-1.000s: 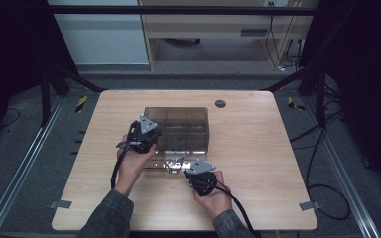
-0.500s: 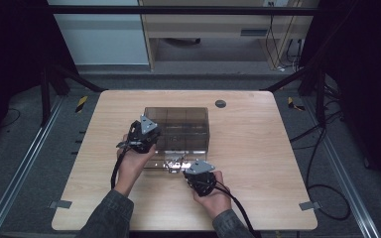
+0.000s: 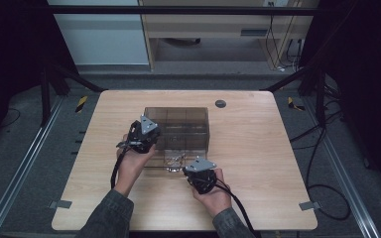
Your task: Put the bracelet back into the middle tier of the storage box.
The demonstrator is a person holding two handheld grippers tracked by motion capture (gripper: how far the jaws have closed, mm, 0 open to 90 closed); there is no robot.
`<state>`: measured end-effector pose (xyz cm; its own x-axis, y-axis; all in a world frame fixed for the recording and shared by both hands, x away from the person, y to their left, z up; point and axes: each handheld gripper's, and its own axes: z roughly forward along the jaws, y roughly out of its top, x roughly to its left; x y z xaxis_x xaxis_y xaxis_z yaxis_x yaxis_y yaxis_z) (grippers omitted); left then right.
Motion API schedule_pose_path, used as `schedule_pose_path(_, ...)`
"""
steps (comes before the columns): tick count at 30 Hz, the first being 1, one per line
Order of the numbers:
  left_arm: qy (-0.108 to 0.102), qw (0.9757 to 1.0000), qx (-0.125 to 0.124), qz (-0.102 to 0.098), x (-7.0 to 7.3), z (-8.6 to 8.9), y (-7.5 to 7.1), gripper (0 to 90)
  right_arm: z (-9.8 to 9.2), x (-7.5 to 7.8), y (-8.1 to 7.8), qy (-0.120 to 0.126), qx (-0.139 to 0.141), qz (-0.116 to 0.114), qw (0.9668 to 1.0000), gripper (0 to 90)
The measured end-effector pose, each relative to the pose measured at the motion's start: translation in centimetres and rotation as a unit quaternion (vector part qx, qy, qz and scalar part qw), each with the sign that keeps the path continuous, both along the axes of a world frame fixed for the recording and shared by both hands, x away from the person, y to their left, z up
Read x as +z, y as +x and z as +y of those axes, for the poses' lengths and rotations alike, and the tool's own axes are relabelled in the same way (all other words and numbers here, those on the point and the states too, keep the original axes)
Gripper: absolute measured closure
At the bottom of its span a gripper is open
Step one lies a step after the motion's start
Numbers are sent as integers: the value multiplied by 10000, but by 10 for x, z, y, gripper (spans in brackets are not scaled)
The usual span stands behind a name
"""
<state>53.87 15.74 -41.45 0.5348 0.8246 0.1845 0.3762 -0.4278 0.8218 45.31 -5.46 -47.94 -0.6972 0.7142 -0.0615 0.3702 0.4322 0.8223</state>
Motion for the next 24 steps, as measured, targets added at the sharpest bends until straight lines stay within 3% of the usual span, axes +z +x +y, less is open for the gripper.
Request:
schedule_pose_path(7,29,10000,0,-4,0,0,0,893,2,-7,-1,-134,21,47,9999,900)
schedule_pose_path(10,12,10000,-21,36,1,0,0,895,1,-10,2,-67,6,143,9999,900)
schedule_pose_path(16,20,10000,-22,41,1,0,-1,896,2,-3,5,-45,-12,52,10000,900)
schedule_pose_path(24,19,10000,-21,37,1,0,-1,896,1,-4,12,-57,-69,108,9999,900)
